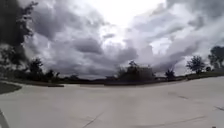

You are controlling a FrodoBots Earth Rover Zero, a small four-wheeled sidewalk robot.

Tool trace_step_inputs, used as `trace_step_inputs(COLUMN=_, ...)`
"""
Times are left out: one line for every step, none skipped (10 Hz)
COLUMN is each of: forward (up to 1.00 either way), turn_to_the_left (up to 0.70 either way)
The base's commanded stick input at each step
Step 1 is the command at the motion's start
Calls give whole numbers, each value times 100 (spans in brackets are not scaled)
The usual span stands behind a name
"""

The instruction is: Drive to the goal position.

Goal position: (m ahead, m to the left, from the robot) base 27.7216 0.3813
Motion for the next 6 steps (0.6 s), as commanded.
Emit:
trace_step_inputs(forward=85, turn_to_the_left=0)
trace_step_inputs(forward=85, turn_to_the_left=0)
trace_step_inputs(forward=85, turn_to_the_left=0)
trace_step_inputs(forward=85, turn_to_the_left=0)
trace_step_inputs(forward=85, turn_to_the_left=0)
trace_step_inputs(forward=85, turn_to_the_left=0)
